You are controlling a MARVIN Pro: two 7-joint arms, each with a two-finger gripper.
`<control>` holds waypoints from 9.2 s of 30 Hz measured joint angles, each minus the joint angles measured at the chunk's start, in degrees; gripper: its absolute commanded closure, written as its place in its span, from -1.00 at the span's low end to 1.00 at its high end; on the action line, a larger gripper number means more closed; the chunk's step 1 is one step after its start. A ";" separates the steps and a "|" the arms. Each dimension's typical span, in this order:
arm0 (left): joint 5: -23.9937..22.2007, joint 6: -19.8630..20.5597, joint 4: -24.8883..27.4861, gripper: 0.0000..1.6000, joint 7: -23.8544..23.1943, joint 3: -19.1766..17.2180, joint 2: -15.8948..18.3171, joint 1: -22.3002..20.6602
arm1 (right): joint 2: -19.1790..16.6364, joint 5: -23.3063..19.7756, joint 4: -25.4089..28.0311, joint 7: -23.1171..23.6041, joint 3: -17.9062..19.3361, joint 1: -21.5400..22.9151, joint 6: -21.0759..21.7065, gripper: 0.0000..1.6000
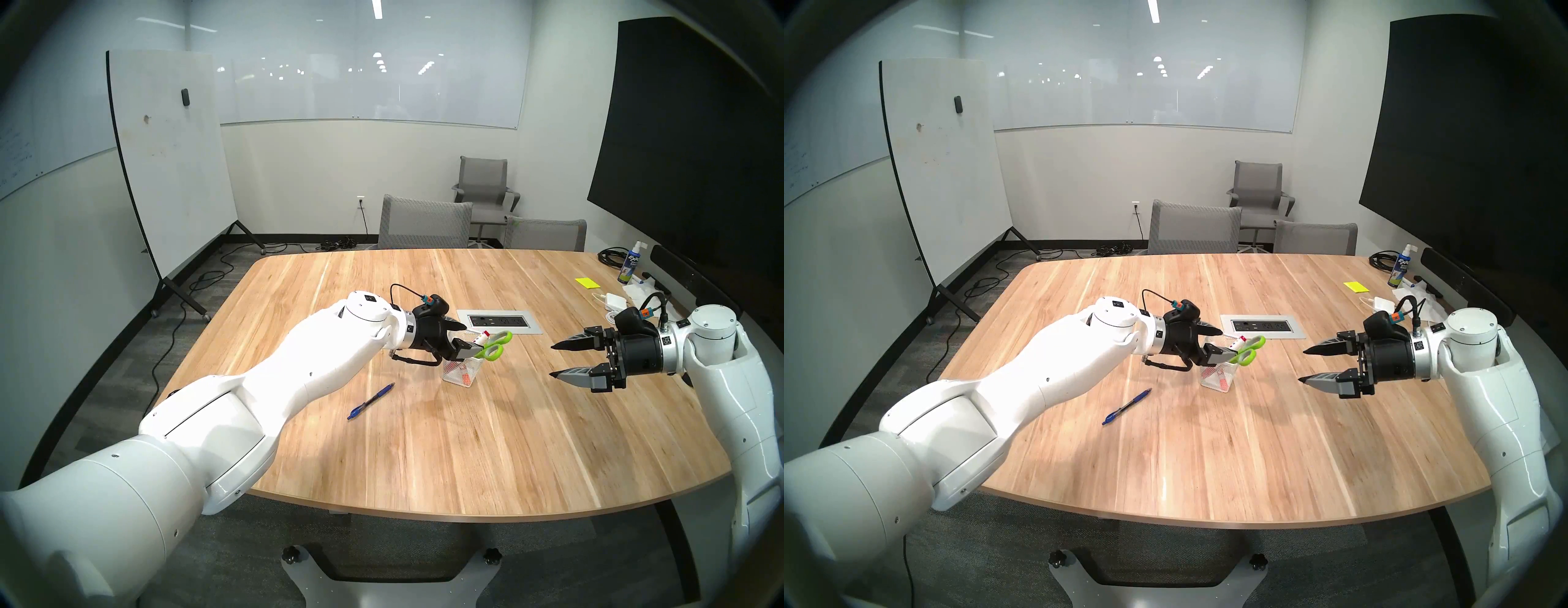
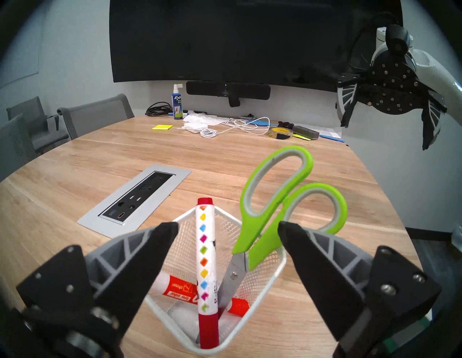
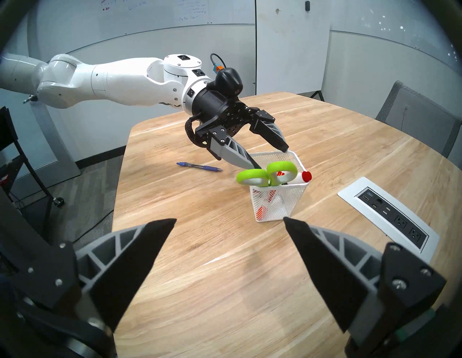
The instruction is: Place the pen, the marker, and the scissors into the pen holder
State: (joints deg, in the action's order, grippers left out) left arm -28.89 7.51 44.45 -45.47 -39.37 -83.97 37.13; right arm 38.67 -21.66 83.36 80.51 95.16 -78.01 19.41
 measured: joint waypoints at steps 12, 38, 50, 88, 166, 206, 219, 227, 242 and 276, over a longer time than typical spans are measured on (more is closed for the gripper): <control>-0.07 3.35 9.56 -0.93 0.86 -0.46 4.59 1.74 | 0.00 0.06 0.19 0.03 0.12 -0.04 0.00 -1.00; -0.94 10.01 29.16 -1.00 2.55 -2.74 16.80 9.77 | 0.00 0.10 0.35 -0.15 0.23 -0.09 0.02 -1.00; -1.66 14.02 38.00 -1.00 6.47 -4.03 21.80 14.55 | -0.01 0.10 1.68 -0.04 0.30 -1.10 0.51 -1.00; -3.18 19.35 57.80 -1.00 23.13 -8.60 33.72 29.69 | -0.40 0.29 6.25 0.32 2.01 -4.76 0.97 -1.00; -4.83 18.27 52.59 -1.00 20.63 -8.13 37.86 33.12 | -1.47 0.43 10.55 1.51 5.62 -7.34 3.58 -1.00; -5.30 16.28 52.96 -1.00 22.64 -9.10 43.04 36.53 | -1.50 0.43 10.56 1.60 5.64 -7.34 3.50 -1.00; -3.40 18.80 50.13 -1.00 22.48 -7.61 41.53 34.40 | -1.51 0.43 10.57 1.61 5.65 -7.34 3.49 -1.00; -2.04 20.74 47.88 -1.00 21.76 -7.08 39.76 32.56 | -1.51 0.44 10.57 1.62 5.65 -7.34 3.48 -1.00; -0.26 22.32 47.07 -1.00 20.26 -6.90 37.57 30.63 | -1.51 0.44 10.57 1.63 5.65 -7.34 3.48 -1.00; 3.07 23.19 38.89 -1.00 17.65 -3.98 31.57 24.74 | -1.51 0.45 10.58 1.63 5.66 -7.34 3.48 -1.00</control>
State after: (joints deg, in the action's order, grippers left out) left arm -25.82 30.70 83.34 -27.82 -43.35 -52.40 61.87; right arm 37.16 -21.21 93.94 82.14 100.81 -85.35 22.89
